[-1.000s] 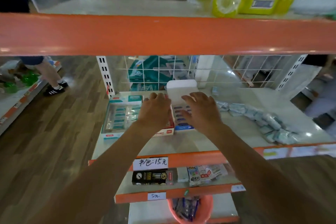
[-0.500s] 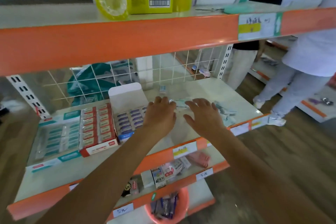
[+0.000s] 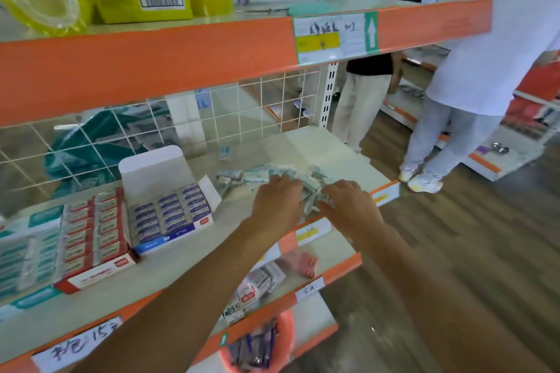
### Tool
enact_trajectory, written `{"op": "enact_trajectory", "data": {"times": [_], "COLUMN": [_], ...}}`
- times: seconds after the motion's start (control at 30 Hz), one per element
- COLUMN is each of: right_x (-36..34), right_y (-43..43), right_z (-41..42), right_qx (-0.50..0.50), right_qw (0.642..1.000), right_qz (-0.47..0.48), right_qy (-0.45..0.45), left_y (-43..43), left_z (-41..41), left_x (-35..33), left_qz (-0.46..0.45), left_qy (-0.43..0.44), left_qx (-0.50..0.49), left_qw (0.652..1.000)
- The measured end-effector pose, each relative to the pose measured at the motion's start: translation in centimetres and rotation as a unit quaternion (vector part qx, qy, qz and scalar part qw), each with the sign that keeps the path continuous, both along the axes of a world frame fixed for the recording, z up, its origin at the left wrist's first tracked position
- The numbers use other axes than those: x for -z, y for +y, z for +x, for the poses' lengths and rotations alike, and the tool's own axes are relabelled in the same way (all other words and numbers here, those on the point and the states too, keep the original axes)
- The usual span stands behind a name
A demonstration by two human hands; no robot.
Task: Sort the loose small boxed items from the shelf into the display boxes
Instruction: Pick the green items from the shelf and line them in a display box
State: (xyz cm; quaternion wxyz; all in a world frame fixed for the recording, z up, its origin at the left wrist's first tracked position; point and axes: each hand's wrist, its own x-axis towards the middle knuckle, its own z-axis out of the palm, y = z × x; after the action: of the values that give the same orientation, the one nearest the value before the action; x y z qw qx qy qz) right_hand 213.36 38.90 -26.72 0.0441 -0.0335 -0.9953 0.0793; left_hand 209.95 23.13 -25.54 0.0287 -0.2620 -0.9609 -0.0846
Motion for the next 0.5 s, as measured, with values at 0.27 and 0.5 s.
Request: {"op": "enact_trajectory", "data": {"times": [0.27, 0.5], "right_x": [0.1, 0.5], "right_y": [1.3, 2.1], "right_z": [-1.2, -1.7], "right_qx": [-0.019, -0.010], "right_qw": [0.998, 0.993], "right_qz": [-0.034, -0.113], "right_qy": [-0.051, -0.030], "left_y": [1.9, 1.7], "left_z": [-0.7, -1.4], "left_x": [0.8, 1.8], "left_qz": [0.013, 0.052], "left_qy": [-0.019, -0.040], "left_qx": [-0.011, -0.022], "left_qw": [1.000, 0.998]}}
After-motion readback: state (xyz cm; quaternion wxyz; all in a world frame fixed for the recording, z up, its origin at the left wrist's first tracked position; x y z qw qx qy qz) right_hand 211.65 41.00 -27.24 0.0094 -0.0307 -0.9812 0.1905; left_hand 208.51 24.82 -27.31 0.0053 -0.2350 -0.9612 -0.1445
